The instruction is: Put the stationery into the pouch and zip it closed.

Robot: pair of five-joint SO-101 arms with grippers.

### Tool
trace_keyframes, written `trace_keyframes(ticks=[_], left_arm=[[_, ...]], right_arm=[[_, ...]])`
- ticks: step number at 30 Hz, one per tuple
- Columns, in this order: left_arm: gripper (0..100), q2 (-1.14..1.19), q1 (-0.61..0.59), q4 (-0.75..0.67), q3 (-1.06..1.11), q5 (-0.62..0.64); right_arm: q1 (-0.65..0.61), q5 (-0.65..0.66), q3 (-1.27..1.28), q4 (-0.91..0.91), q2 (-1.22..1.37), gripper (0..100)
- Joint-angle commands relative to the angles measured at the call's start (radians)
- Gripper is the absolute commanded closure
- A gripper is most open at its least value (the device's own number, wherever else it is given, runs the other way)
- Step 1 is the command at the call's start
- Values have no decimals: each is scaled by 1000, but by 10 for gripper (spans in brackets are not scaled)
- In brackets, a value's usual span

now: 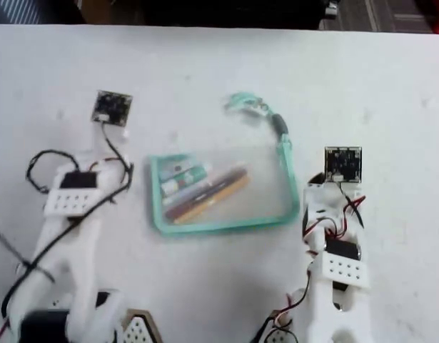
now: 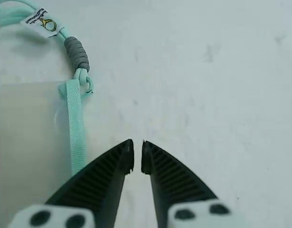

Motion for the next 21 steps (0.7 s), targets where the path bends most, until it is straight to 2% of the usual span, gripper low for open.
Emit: trace_keyframes(ticks=[1, 7, 12, 21], left_arm=[[972, 163, 31, -74, -78, 9], [973, 397, 39, -72, -203, 11], [973, 469, 56, 23, -307, 5], [973, 565, 154, 32, -405, 9]], right_arm=[[13, 6, -49, 44, 25, 972], [13, 6, -195, 67, 275, 972], [13, 9, -362, 179, 478, 972], [2, 15, -419, 200, 570, 972]])
